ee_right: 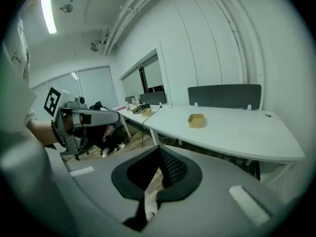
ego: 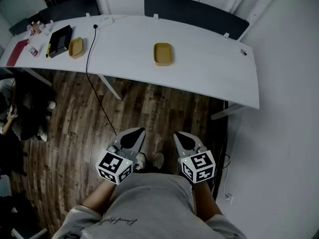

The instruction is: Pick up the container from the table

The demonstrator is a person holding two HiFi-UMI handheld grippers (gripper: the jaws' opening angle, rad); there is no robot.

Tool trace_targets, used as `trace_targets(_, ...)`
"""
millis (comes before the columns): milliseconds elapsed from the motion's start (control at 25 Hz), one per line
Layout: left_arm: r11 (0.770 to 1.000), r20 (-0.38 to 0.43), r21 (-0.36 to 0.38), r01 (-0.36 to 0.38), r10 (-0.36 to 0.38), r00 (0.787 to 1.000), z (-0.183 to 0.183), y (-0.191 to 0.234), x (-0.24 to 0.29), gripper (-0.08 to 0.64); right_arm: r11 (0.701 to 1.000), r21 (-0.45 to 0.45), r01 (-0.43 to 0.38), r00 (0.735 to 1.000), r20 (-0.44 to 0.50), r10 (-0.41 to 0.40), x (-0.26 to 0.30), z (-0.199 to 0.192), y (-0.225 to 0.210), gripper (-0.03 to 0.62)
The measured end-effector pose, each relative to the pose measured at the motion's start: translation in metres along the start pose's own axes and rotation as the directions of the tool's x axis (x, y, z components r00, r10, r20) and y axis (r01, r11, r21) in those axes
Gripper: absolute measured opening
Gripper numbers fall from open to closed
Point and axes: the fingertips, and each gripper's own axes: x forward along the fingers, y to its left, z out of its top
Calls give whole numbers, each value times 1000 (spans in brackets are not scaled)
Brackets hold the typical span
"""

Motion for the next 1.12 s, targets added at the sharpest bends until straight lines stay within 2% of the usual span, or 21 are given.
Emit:
trace_targets(680, 999, 21, 3, -48, 48, 999, -7, -30, -4, 2, 997, -44, -61, 998, 16, 62, -21, -4, -2, 15)
trace_targets(1120, 997, 54, 25, -72, 70, 996, 1, -18, 15, 1, 997, -47, -55, 998, 29, 56, -1, 8, -29, 15)
